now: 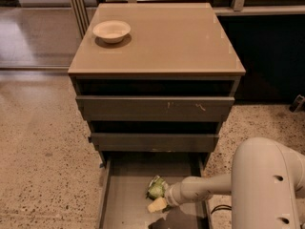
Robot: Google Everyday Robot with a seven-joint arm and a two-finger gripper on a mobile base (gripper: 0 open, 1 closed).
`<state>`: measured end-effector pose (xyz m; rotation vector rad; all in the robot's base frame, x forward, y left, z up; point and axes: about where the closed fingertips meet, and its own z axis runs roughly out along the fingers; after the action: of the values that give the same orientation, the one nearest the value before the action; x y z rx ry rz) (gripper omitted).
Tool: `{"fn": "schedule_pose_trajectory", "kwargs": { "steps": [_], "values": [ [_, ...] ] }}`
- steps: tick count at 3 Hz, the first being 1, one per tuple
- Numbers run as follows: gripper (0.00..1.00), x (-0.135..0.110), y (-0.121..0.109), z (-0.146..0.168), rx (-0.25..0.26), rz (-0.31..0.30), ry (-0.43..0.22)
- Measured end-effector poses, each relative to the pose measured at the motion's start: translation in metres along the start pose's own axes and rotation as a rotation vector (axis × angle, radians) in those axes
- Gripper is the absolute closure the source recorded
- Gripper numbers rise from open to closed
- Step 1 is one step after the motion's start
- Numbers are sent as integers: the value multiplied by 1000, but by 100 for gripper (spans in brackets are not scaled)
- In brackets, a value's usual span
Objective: Pick green jalapeno chip bag from bottom drawer and place on counter
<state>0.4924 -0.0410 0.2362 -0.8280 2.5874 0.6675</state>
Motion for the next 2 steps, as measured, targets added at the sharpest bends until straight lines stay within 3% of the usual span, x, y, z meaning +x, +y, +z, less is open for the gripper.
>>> {"fn": "schedule_pose_trajectory", "kwargs": {
  "steps": [1,2],
  "values": [
    [0,3,-3,14,-3,7,-2],
    [0,18,-19,54,-16,59,20]
  ]
}}
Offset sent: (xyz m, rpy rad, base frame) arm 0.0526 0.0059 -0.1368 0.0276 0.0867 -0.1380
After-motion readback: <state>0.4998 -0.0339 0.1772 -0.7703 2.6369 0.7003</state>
